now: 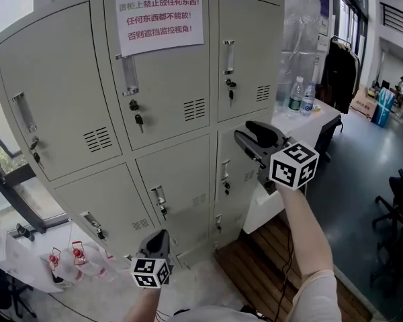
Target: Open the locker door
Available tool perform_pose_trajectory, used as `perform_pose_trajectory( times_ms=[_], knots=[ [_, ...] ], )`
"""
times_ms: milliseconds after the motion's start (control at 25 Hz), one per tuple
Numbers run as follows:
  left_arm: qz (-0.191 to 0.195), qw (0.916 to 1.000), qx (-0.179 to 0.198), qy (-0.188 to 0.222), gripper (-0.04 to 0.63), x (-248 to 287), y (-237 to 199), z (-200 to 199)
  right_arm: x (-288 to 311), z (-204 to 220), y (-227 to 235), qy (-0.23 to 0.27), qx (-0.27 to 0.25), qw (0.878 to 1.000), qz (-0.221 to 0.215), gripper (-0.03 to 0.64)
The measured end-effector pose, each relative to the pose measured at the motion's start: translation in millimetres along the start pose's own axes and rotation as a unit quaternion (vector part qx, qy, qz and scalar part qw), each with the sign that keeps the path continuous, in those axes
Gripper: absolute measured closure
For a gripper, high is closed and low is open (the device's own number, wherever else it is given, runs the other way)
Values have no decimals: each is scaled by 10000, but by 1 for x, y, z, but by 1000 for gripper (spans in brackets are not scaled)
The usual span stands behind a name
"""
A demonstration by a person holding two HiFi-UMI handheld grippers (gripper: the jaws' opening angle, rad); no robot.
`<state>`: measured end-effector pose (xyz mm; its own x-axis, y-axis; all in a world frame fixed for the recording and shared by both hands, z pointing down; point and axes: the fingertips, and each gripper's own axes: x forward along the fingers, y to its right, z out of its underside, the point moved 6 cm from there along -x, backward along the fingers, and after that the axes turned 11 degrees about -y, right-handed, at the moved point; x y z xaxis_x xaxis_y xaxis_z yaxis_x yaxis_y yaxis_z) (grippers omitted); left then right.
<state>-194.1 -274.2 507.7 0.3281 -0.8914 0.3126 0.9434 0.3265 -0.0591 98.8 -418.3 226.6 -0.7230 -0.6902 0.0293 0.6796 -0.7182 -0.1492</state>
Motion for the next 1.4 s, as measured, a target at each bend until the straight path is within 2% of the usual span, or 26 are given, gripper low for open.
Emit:
perform_pose_trajectory(
  times_ms=[240,520,1040,1400],
  knots=[
    [8,10000,-53,-41,584,6,-3,1,20,-32,15,-105,-113,9995,-282,403],
    [-80,9999,-88,-30,584,11,-11,-1,49,-66,42,-100,-43,9993,-363,400],
    [-246,9995,-113,-138,584,24,-26,-4,116,-101,90,-61,-72,9999,-96,401],
    [-278,9993,-109,-234,584,29,-33,-2,133,-109,97,-63,-144,9998,-80,400]
  ],
)
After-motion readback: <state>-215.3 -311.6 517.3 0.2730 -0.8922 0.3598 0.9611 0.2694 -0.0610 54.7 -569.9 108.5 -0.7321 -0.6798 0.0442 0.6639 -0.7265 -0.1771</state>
